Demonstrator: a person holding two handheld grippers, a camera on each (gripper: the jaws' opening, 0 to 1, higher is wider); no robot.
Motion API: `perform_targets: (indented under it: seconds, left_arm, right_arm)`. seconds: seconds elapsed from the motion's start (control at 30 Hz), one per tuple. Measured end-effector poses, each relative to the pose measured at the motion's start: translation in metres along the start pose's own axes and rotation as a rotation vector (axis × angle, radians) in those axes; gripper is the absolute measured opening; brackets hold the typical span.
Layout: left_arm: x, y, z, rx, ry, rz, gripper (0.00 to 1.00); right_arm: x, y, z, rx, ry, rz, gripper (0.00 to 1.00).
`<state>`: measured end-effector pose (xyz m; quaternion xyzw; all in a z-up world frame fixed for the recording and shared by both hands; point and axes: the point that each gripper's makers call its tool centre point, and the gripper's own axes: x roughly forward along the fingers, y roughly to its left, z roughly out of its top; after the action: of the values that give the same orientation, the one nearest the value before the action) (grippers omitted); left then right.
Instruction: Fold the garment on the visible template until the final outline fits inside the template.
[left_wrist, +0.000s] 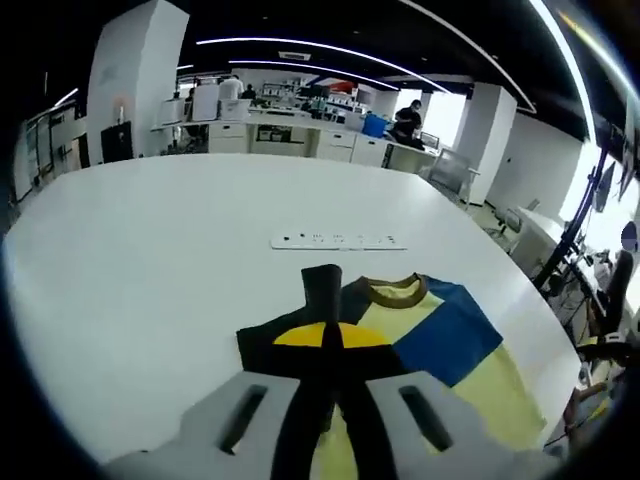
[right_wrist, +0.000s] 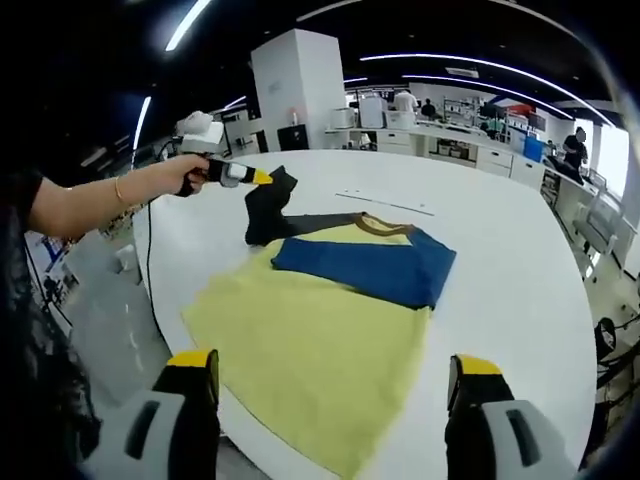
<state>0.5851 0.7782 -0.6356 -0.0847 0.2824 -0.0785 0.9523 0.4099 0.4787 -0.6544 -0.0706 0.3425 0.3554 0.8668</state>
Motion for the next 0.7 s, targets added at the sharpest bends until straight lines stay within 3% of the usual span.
perform_targets:
  seconds: [0.1, 0.7]
  left_arm:
    - [0.005, -0.013, 0.004, -0.030, -0.010, -0.008, 0.00]
    - [0.040, -0.080, 0.016, -0.044, -0.034, -0.108, 0.00]
  right_arm:
    - [0.000, 0.000, -0.002, 0.004, 0.004, -0.002, 0.95]
    - [-0.002, -0.001, -0.009, 0.018, 0.029, -0.013, 0.95]
